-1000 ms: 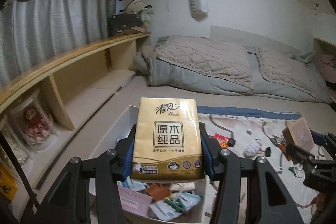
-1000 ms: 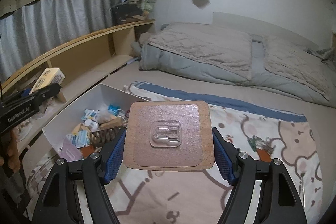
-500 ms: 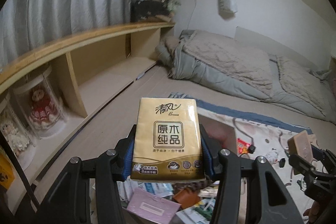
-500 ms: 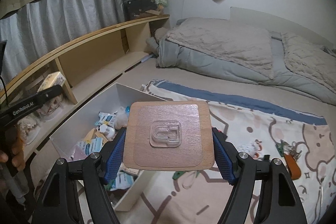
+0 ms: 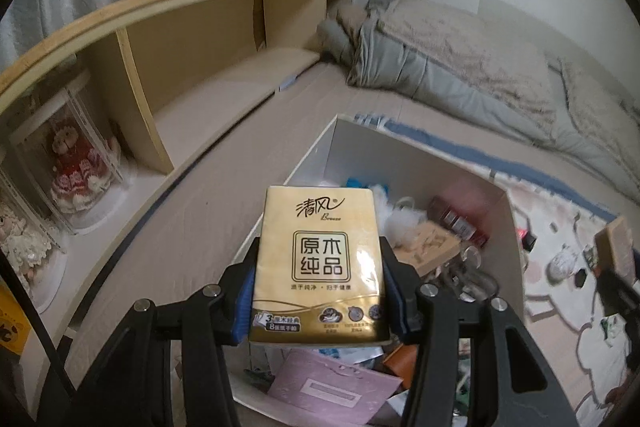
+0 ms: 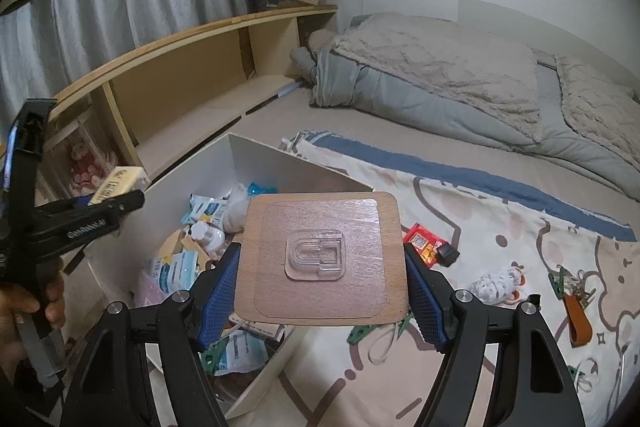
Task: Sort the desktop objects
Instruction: 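Lower the tissue pack into the storage box and open the left tool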
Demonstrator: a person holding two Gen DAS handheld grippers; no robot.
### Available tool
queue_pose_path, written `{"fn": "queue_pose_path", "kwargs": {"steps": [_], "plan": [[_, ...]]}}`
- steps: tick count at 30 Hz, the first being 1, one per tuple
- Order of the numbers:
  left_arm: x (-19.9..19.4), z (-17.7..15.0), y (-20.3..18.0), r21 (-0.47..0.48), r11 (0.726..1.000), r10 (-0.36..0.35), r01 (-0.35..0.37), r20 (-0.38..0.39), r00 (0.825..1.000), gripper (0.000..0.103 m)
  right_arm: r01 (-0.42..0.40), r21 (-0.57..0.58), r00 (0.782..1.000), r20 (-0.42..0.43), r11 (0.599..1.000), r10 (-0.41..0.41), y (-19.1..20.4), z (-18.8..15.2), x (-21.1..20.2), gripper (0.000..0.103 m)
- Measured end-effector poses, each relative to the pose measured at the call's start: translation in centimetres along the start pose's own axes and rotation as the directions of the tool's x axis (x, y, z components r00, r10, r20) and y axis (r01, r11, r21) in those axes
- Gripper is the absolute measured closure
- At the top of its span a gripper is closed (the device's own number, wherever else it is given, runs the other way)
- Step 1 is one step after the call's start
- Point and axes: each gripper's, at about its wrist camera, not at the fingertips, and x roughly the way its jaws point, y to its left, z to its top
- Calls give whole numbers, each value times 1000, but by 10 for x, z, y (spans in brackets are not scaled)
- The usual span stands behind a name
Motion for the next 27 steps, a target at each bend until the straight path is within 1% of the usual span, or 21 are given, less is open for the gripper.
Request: {"fn": "queue_pose_path", "kwargs": {"steps": [3, 7, 15, 19, 20, 22, 24, 27], "plan": [[11, -5, 0, 10, 999, 36, -36, -12, 999, 51, -11, -1, 1000, -16, 1000, 11, 2, -2, 5, 26], [22, -8, 0, 22, 998, 60, -60, -17, 998, 51, -11, -17, 1000, -24, 1000, 11, 5, -3, 10, 26], [36, -9, 4, 15, 995, 94, -94, -15, 995, 51, -19, -17, 999, -40, 1000, 18, 7, -3, 19, 26], [42, -13, 4, 33, 994, 104, -103, -26, 994, 51, -12, -15, 999, -44, 1000, 11, 7, -3, 23, 26], [43, -14, 3, 42, 993, 109, -107, -31, 994, 50, -12, -14, 999, -47, 1000, 11, 7, -3, 25, 26], [45, -16, 2, 55, 992, 115, -114, -30, 993, 38, -14, -11, 999, -50, 1000, 13, 8, -3, 27, 26], [44, -17, 0, 70, 992, 106, -104, -21, 994, 34, -15, -13, 999, -52, 1000, 14, 9, -3, 30, 26], [42, -17, -4, 94, 990, 108, -106, -8, 994, 33, -18, -17, 998, -57, 1000, 17, 11, -3, 33, 26]]}}
